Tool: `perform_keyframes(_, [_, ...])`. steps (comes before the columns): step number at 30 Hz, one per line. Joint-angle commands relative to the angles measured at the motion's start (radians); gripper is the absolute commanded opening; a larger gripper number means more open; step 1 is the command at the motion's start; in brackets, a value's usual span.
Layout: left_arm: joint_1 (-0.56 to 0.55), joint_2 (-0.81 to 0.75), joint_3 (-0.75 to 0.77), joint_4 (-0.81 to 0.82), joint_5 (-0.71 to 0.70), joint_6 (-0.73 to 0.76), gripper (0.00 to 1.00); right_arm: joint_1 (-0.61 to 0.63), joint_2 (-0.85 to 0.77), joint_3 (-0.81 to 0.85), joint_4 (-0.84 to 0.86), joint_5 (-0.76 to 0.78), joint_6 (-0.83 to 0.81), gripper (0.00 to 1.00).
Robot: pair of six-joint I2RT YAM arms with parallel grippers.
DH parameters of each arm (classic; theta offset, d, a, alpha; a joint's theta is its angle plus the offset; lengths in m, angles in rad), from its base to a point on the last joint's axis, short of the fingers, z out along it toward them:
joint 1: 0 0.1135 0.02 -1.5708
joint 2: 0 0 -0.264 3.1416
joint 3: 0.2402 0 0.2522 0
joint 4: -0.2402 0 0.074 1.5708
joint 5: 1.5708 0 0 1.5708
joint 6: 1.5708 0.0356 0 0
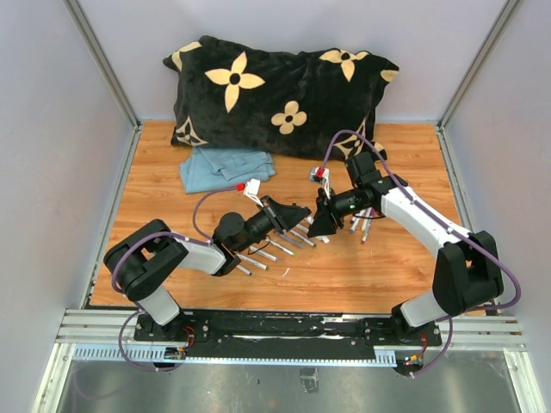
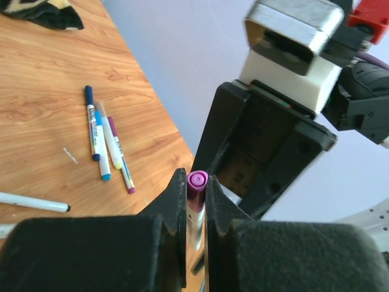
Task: Open the pen caps
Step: Open the pen cap from the pen.
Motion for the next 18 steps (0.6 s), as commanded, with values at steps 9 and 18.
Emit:
perform_keyframes(9, [0.133,-0.082,-0.06,0.069,-0.094,-0.058,0.0,0.028,0.037,0.0,-0.011,-0.022,-0.017,0.01])
perform_keyframes(18, [0.349,-0.196,-0.034,-0.108,-0.115,-0.032,0.0,0.041,0.088,0.004,-0.026,-0.006,-0.03,0.01])
